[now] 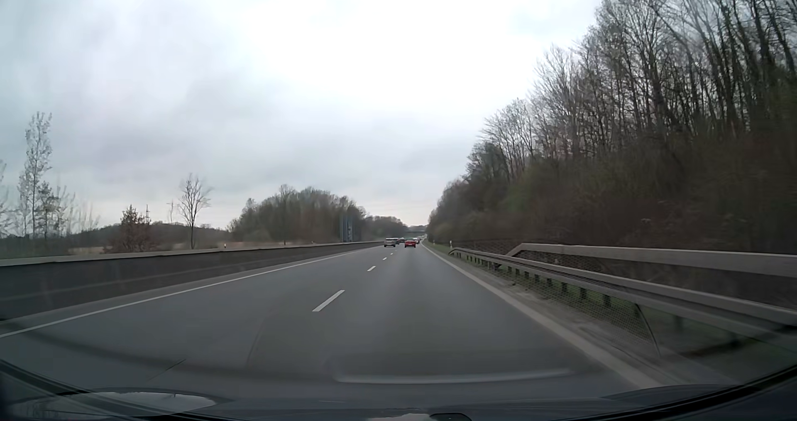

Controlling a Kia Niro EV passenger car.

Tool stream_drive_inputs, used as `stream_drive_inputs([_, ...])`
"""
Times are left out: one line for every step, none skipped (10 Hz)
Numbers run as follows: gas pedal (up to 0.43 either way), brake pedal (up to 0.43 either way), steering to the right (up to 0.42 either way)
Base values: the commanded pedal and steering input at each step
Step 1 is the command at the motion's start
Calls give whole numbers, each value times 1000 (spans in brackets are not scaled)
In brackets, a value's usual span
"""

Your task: Follow the waypoints while adhering to traffic rules and regulations

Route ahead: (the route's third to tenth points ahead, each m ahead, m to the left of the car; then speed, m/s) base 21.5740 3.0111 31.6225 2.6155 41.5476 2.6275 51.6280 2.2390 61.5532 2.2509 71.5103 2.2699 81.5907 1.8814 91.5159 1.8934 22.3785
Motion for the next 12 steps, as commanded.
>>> stream_drive_inputs([240, 0, -1])
stream_drive_inputs([240, 0, -1])
stream_drive_inputs([240, 0, -1])
stream_drive_inputs([240, 0, -1])
stream_drive_inputs([240, 0, -1])
stream_drive_inputs([240, 0, -1])
stream_drive_inputs([240, 0, -1])
stream_drive_inputs([240, 0, 0])
stream_drive_inputs([240, 0, 0])
stream_drive_inputs([228, 0, 0])
stream_drive_inputs([228, 0, 0])
stream_drive_inputs([240, 0, 0])
